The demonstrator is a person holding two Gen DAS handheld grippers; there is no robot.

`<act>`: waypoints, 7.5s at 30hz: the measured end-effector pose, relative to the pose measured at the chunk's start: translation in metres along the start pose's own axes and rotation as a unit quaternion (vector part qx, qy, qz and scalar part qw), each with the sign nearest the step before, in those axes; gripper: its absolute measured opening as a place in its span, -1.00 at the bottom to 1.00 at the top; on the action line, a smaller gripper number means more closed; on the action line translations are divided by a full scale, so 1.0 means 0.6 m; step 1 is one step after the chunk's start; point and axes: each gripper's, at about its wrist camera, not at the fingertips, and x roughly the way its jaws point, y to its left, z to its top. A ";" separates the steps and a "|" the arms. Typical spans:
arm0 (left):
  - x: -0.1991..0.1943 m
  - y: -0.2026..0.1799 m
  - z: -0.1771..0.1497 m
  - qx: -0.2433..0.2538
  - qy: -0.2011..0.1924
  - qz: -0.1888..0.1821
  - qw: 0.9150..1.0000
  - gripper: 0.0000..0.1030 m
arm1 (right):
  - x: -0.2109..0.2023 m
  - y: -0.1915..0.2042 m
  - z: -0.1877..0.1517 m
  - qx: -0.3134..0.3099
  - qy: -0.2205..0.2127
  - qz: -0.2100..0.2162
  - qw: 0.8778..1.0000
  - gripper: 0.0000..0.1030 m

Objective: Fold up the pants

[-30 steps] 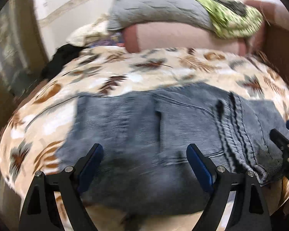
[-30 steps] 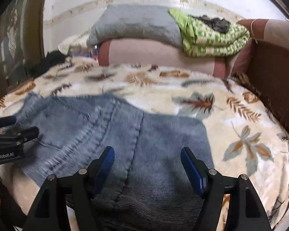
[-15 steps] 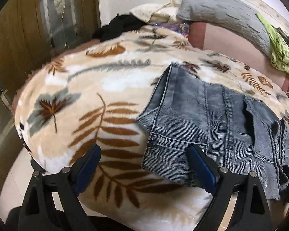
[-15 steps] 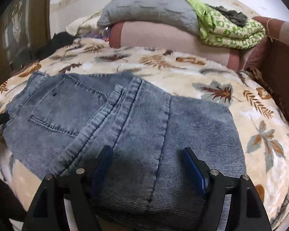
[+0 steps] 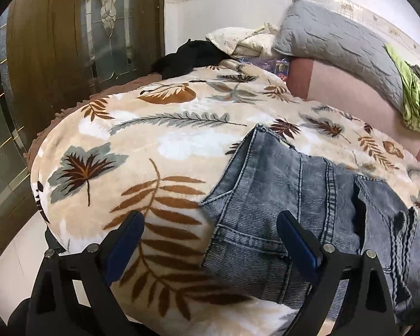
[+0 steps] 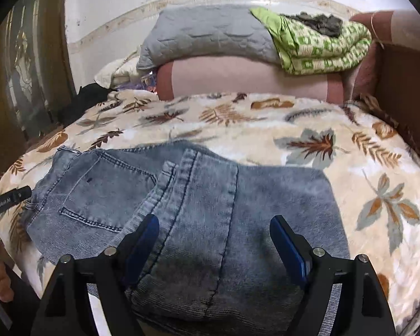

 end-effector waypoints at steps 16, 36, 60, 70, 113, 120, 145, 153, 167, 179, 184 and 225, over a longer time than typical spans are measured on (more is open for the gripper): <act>0.032 -0.061 -0.026 0.067 0.061 -0.027 0.996 0.86 | 0.033 0.053 -0.037 -0.060 0.059 0.006 0.996 0.64; 0.032 -0.025 -0.016 0.046 0.078 -0.036 0.995 1.00 | 0.029 0.053 -0.029 -0.070 0.080 0.004 0.994 0.65; -0.011 0.083 -0.016 -0.075 0.065 -0.081 0.992 1.00 | 0.119 0.304 0.237 -0.144 0.143 0.166 0.965 0.65; 0.043 0.070 -0.017 -0.082 0.121 -0.098 0.984 1.00 | 0.248 0.463 0.245 -0.189 0.225 0.184 0.938 0.65; 0.133 0.013 0.078 -0.026 0.225 -0.276 0.934 0.76 | 0.047 -0.064 0.029 0.091 0.127 0.119 0.981 0.65; 0.143 0.017 0.080 -0.031 0.225 -0.261 0.938 -0.15 | 0.058 0.095 0.067 -0.010 0.102 0.171 0.980 -0.28; 0.138 0.044 0.079 -0.046 0.209 -0.214 0.953 0.18 | 0.137 0.188 0.028 -0.034 0.091 0.165 0.982 -0.41; 0.138 0.006 0.070 -0.007 0.207 -0.198 0.958 0.30 | 0.135 0.186 0.025 -0.031 0.085 0.171 0.981 -0.41; 0.089 -0.017 0.088 0.023 0.143 -0.255 0.956 -0.70 | 0.134 0.176 0.025 -0.009 0.080 0.188 0.979 -0.42; -0.030 -0.086 0.122 0.095 0.089 -0.292 0.947 -0.71 | 0.116 0.152 0.018 0.040 0.088 0.197 0.976 -0.42; -0.080 -0.138 0.119 0.143 0.080 -0.308 0.937 -0.71 | 0.105 0.129 0.013 0.073 0.096 0.226 0.967 -0.42; -0.266 -0.482 -0.036 0.346 0.148 -0.481 0.792 -0.02 | -0.087 -0.406 -0.044 0.378 0.039 0.234 0.895 0.16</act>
